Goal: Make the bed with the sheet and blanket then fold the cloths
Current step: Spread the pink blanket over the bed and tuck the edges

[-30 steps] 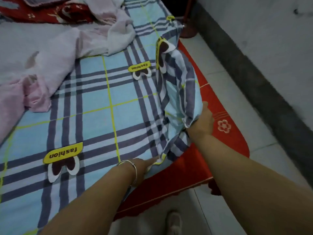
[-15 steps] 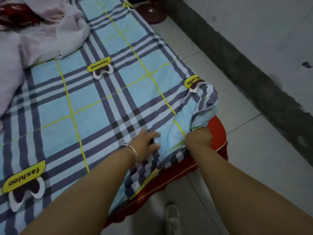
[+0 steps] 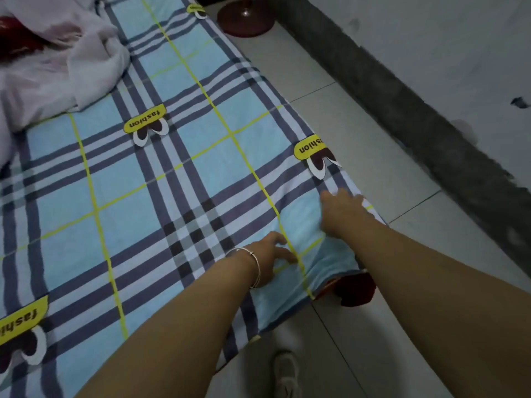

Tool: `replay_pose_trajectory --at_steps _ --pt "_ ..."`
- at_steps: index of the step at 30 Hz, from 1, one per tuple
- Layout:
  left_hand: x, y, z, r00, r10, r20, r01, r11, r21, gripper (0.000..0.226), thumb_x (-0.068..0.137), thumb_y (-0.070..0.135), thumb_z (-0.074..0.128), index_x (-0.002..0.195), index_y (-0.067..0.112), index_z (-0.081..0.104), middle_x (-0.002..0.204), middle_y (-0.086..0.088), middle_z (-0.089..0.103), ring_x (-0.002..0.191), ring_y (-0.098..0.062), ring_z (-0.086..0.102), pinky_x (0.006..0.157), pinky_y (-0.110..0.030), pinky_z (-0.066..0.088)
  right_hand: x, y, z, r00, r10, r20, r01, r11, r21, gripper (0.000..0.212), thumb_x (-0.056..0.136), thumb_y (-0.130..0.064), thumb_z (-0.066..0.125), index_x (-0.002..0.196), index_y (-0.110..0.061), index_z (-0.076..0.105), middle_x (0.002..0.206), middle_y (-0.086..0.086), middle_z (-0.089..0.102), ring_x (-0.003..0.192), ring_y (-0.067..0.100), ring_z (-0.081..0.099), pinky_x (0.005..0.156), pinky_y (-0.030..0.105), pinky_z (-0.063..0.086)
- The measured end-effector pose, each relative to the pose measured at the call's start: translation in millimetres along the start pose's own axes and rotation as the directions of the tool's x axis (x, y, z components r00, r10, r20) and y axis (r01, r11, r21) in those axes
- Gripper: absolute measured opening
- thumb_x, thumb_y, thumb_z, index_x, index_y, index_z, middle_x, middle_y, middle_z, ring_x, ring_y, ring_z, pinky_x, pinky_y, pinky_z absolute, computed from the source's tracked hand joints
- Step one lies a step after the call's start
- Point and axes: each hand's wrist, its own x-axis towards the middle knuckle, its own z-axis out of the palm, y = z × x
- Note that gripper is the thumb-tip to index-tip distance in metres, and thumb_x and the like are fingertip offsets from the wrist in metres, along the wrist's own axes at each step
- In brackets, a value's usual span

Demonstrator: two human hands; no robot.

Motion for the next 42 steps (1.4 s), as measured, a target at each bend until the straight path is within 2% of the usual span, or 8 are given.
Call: replay_pose_trajectory --at_steps 9,12,16,24,33,38,40,42 --pt "-9.3 -2.0 -5.8 1.0 0.007 -0.023 -0.01 0.99 -0.14 0.044 0.088 -0.002 0.05 0.122 0.022 0.061 0.137 -0.001 0.047 0.123 -0.021 0.049 0.107 -0.027 0.038 3.4 -23.6 -12.2 0.957 0.179 0.228 -0.133 0.97 -0.202 0.048 0.092 -0.015 0.048 0.138 -0.005 0.044 0.143 0.015 0.044 0.131 0.036 0.045 0.106 0.047 0.042" --pt "-26.5 -35.2 -14.1 0.967 -0.154 -0.201 0.133 0.985 -0.114 0.041 0.086 0.002 0.052 0.12 0.024 0.061 0.128 -0.003 0.054 0.123 -0.024 0.048 0.105 -0.038 0.04 -4.1 -61.8 -23.6 0.989 0.007 0.145 0.032 0.965 -0.261 0.041 0.094 -0.01 0.043 0.134 -0.007 0.048 0.14 0.011 0.048 0.128 0.032 0.049 0.102 0.042 0.044" --pt "-74.2 -114.6 -28.7 0.814 -0.419 -0.402 0.38 0.908 -0.178 0.038 0.087 0.014 0.052 0.124 0.023 0.053 0.129 -0.006 0.045 0.124 -0.028 0.041 0.101 -0.041 0.04 -15.7 -158.9 -25.8 0.969 -0.241 0.048 0.246 0.942 -0.228 0.036 0.093 -0.005 0.043 0.128 -0.006 0.053 0.134 0.011 0.051 0.124 0.03 0.052 0.1 0.036 0.044" --pt "-173.0 -271.3 -41.0 0.496 -0.719 -0.487 0.625 0.685 -0.374 0.051 0.087 0.008 0.046 0.135 0.019 0.037 0.144 -0.006 0.03 0.133 -0.028 0.032 0.102 -0.039 0.034 -27.7 -350.8 8.9 0.791 -0.61 -0.049 0.578 0.77 -0.269 0.03 0.093 -0.003 0.04 0.12 0.001 0.051 0.125 0.02 0.048 0.12 0.035 0.047 0.096 0.042 0.043" --pt "-238.9 -435.6 -51.3 0.251 -0.757 -0.604 0.63 0.601 -0.492 0.061 0.097 0.02 0.041 0.15 0.023 0.013 0.156 -0.013 0.019 0.14 -0.031 0.027 0.11 -0.046 0.032 -36.5 -525.2 49.2 0.784 -0.611 0.105 0.607 0.722 -0.331 0.071 0.09 -0.028 0.051 0.149 -0.03 0.012 0.147 0.008 0.029 0.13 0.041 0.031 0.1 0.051 0.042" --pt "-245.6 -448.7 -64.2 0.429 -0.681 -0.593 0.626 0.697 -0.348 0.03 0.091 0.019 0.048 0.117 0.015 0.06 0.126 -0.009 0.055 0.123 -0.028 0.043 0.097 -0.036 0.032 -24.6 -548.8 40.9 0.775 -0.629 -0.052 0.58 0.743 -0.335 0.081 0.088 -0.029 0.058 0.151 -0.026 0.008 0.145 0.009 0.034 0.127 0.035 0.039 0.097 0.043 0.043" --pt "-239.1 -426.3 -67.9 0.499 -0.664 -0.557 0.379 0.745 -0.548 0.033 0.092 0.021 0.041 0.113 0.003 0.059 0.119 -0.018 0.061 0.115 -0.031 0.053 0.093 -0.037 0.038 -24.8 -555.7 35.1 0.622 -0.739 -0.26 0.648 0.672 -0.359 0.087 0.083 -0.024 0.065 0.153 -0.019 0.012 0.15 0.014 0.032 0.133 0.037 0.037 0.103 0.046 0.037" --pt "-228.8 -404.6 -70.7 0.581 -0.687 -0.436 0.132 0.608 -0.783 0.037 0.095 0.02 0.04 0.117 -0.006 0.055 0.119 -0.025 0.061 0.111 -0.035 0.058 0.094 -0.039 0.045 -23.5 -559.2 26.1 0.437 -0.872 -0.22 0.728 0.486 -0.483 0.082 0.083 -0.024 0.065 0.152 -0.023 0.019 0.159 0.013 0.018 0.145 0.035 0.02 0.114 0.049 0.022"
